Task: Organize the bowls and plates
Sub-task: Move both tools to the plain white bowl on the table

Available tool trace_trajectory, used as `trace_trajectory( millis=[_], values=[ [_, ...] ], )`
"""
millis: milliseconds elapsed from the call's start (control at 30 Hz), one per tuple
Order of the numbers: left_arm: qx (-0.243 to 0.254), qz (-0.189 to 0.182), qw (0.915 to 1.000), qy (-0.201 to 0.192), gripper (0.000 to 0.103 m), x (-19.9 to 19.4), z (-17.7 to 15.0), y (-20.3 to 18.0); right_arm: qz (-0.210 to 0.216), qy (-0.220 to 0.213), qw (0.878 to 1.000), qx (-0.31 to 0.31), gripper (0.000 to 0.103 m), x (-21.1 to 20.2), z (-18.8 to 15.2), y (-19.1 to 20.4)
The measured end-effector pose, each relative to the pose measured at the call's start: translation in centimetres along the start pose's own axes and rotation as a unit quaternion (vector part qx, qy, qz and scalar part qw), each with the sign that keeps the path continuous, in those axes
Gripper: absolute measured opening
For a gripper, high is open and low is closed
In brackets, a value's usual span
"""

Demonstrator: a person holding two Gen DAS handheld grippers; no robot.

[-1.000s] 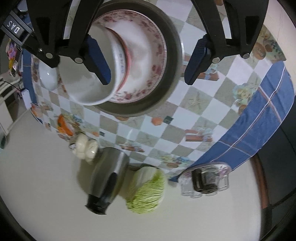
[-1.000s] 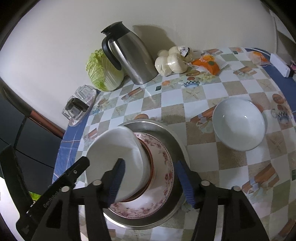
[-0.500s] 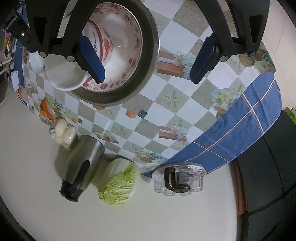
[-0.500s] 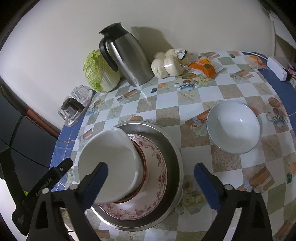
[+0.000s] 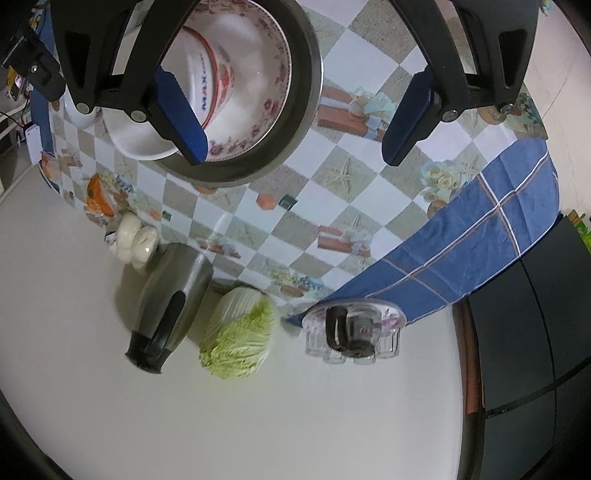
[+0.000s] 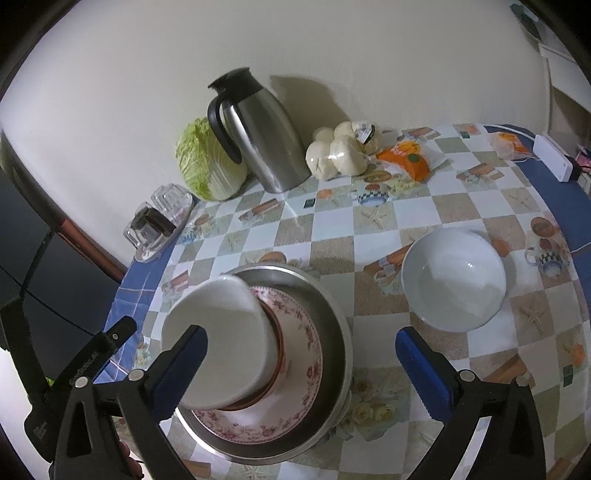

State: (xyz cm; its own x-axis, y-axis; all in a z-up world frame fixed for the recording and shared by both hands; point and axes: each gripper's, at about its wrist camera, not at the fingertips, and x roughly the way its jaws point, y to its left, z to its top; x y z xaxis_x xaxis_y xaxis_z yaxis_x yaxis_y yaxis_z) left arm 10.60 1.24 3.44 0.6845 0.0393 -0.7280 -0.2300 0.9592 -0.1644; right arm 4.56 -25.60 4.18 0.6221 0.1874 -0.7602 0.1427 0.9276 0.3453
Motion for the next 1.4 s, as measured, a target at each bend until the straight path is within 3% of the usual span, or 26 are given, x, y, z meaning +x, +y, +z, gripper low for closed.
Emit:
trace_trajectory(
  millis=[233, 567, 800, 1000, 1167, 1400],
  values=[
    [0.008, -0.02, 0.9995, -0.024, 0.096, -0.9, 0.1, -1.1, -0.012, -0.027, 0.999, 0.016, 0.103, -1.8, 0.8, -2.9],
    [0.047, -0.084, 0.9948, -0.033, 0.096, -2.1, -0.2, -4.7, -0.058, -0.048, 0.995, 0.063, 0.103, -4.0, 1.4, -9.2],
    [0.113, -0.151, 0.9819, -0.024, 0.096, -2.9, -1.3, -9.8, -0.091, -0.058, 0.989, 0.103, 0.103, -5.2, 1.5, -13.3],
    [0.172, -0.175, 0.9695, 0.001, 0.096, -2.5, -3.0, -14.6, -0.11, -0.056, 0.985, 0.121, 0.103, -5.4, 1.6, -15.6],
    [0.213, -0.164, 0.9626, 0.032, 0.096, -1.2, -4.5, -18.5, -0.127, -0.049, 0.982, 0.132, 0.103, -4.9, 1.6, -17.2],
    [0.235, -0.149, 0.9589, 0.054, 0.096, 0.4, -5.4, -22.3, -0.143, -0.032, 0.979, 0.145, 0.103, -3.7, 1.6, -19.0]
  ],
)
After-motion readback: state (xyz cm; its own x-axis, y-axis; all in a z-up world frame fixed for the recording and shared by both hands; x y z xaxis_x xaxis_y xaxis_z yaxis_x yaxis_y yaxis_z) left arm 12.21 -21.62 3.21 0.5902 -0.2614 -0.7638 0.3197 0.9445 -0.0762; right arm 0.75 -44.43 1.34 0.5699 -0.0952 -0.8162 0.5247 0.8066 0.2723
